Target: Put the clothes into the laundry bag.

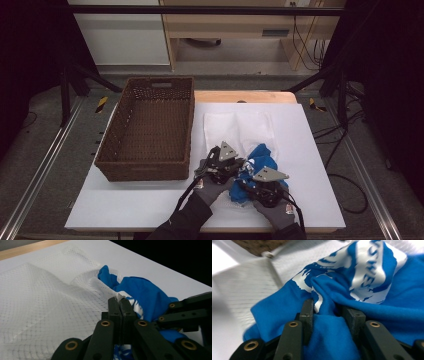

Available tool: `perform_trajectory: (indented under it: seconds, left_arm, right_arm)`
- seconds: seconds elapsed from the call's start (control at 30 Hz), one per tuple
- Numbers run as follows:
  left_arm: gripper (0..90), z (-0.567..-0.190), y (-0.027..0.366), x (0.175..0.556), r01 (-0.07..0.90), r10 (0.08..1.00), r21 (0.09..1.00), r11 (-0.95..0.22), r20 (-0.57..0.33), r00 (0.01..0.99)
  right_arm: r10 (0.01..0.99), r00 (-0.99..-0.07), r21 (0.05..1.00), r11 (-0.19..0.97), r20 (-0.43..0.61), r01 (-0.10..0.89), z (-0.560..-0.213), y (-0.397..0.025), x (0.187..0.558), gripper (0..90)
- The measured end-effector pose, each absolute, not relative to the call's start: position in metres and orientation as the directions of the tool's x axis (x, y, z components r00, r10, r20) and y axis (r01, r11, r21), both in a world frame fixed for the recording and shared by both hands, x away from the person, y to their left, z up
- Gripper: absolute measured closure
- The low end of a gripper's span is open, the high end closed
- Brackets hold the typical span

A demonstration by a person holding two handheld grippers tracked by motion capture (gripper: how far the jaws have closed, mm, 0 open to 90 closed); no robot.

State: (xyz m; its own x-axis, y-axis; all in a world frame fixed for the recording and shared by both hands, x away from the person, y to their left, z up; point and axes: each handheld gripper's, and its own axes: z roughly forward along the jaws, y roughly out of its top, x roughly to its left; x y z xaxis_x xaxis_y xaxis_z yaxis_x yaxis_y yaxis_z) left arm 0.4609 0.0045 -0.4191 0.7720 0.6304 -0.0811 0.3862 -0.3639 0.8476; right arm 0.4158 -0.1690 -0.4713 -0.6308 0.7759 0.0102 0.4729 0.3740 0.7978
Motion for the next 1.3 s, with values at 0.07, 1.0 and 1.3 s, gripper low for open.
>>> perform_trajectory:
  seconds: [0.07,1.0,1.3]
  left_arm:
    - [89.4,-0.42,0.005,0.46,0.384,0.626,0.848,-0.365,-0.082,0.775]
    - [89.3,-0.43,0.019,0.462,0.402,0.64,0.841,-0.363,-0.089,0.763]
    - [89.3,-0.426,0.022,0.464,0.408,0.65,0.846,-0.343,-0.1,0.753]
  right_arm:
    - [0.789,-0.614,0.779,0.387,-0.004,0.493,-0.475,-0.164,0.419,64.0]
    - [0.819,-0.574,0.8,0.331,0.021,0.501,-0.47,-0.202,0.448,46.6]
    - [0.801,-0.596,0.832,0.289,0.06,0.473,-0.452,-0.213,0.427,80.8]
